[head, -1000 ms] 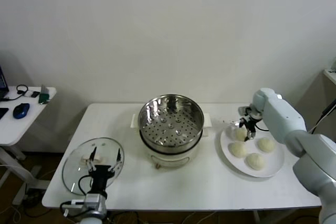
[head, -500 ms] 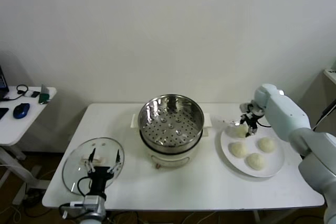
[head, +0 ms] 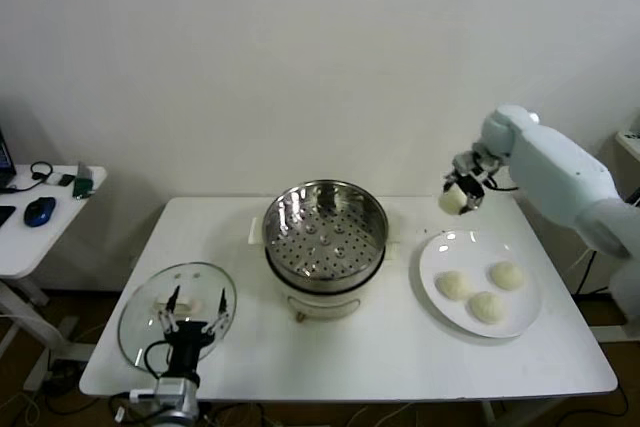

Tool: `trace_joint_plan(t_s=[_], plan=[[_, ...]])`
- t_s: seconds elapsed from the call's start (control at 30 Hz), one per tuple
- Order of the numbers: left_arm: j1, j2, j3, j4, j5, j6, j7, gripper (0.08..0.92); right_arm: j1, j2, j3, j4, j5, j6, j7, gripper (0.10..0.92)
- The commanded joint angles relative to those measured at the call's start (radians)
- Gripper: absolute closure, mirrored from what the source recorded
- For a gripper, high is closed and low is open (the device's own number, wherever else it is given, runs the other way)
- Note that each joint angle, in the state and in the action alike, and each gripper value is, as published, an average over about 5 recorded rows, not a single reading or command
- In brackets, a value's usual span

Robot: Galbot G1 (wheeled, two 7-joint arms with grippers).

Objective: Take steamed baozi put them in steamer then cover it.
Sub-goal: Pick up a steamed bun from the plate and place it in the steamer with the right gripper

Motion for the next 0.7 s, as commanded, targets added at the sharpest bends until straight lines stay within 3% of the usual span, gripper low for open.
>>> trace_joint_plan(t_s=[0.03, 0.47, 0.7], plan=[[0.005, 0.004, 0.0, -0.003, 0.0, -0.002, 0.0, 0.177, 0.238, 0.044, -0.214, 0.203, 0.103, 0.122, 0.001, 0.355], [0.017, 0.017, 0.006, -0.023, -0.003, 0.004, 0.0, 0.177, 0.284, 0.273, -0.281, 0.274, 0.058, 0.231, 0.011, 0.355], [0.039, 0.034, 0.0, -0.044, -0.021, 0.001, 0.0, 0.177, 0.169, 0.347, -0.245, 0.256, -0.122, 0.297, 0.036, 0.351]])
